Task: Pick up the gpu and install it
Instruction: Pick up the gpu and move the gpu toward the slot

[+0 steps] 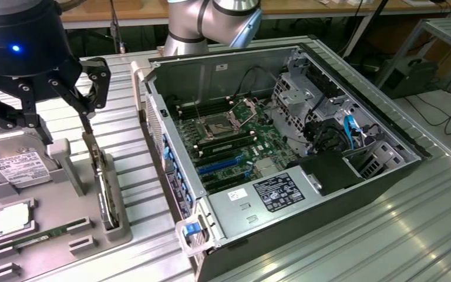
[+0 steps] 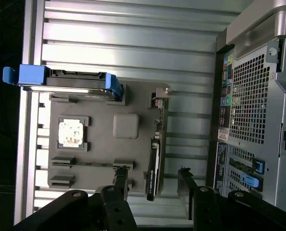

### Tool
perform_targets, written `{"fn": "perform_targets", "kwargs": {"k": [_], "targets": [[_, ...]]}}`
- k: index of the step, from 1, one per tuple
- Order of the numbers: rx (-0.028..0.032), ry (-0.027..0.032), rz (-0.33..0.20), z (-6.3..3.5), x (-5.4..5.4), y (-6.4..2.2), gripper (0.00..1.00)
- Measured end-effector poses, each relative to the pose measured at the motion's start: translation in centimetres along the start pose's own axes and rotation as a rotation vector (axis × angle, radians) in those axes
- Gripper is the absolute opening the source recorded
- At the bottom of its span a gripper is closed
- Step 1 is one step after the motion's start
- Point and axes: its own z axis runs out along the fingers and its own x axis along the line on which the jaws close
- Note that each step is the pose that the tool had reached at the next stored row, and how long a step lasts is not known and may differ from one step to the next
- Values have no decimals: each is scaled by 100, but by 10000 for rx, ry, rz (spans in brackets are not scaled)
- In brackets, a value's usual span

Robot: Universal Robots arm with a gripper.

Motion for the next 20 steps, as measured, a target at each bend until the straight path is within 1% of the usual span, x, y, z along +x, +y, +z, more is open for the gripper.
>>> {"fn": "perform_targets", "kwargs": {"k": [3,6,15,20], "targets": [[1,-1,0,23,-7,-2,54],[0,-1,0,36,-25,-25,54],[0,-1,0,56,-111,-35,54],[1,0,2,92,-136,-38,54]]}}
